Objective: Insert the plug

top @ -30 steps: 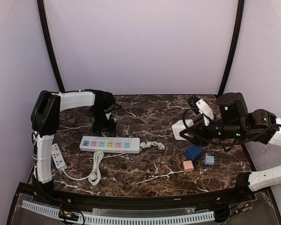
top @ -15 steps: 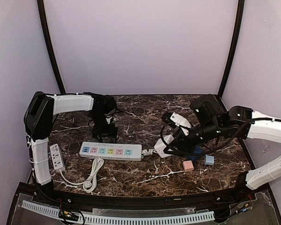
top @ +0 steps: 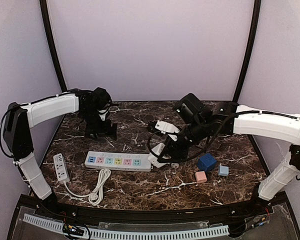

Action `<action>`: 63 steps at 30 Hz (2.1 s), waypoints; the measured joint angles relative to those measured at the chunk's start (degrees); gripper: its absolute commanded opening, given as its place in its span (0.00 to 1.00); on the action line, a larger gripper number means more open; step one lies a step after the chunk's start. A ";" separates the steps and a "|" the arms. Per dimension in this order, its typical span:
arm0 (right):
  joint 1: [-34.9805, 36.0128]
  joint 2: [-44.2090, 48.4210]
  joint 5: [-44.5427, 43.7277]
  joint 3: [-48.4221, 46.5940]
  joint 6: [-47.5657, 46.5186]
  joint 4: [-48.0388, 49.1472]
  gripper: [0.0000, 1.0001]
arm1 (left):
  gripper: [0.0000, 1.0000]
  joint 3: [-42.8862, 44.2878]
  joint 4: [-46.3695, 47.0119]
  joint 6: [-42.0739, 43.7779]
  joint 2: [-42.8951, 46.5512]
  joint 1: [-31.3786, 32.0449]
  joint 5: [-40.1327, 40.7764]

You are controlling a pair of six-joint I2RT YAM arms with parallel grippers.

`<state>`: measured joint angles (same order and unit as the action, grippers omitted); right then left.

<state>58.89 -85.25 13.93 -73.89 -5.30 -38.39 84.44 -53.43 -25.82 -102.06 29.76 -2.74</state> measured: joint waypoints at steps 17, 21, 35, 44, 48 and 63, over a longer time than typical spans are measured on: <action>0.00 -18.12 -0.94 -16.70 -6.29 -6.12 0.00 | 0.99 -22.69 -0.13 1.70 15.26 -10.32 1.84; 0.00 -18.12 -1.11 -16.70 -6.80 -6.84 0.00 | 0.99 -24.04 2.38 3.61 12.76 -11.10 -1.95; 0.00 -13.75 -2.10 -12.13 -6.91 -7.93 0.00 | 0.89 -24.74 10.99 8.17 4.96 -13.03 -13.25; 0.00 -12.72 -2.21 -10.97 -9.33 -8.81 0.00 | 0.88 -21.11 9.94 10.12 1.60 -11.82 -15.21; 0.00 -13.35 -2.89 -11.30 -10.93 -10.03 0.00 | 0.88 -18.86 10.10 10.19 -0.17 -8.61 -14.88; -0.37 -23.89 -6.05 -18.45 -12.83 -15.02 0.00 | 0.87 -17.07 12.37 5.18 -1.55 -2.84 -14.95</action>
<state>58.52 -109.14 7.88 -92.33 -18.13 -53.41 67.37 -41.06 -20.64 -103.61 26.92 -17.69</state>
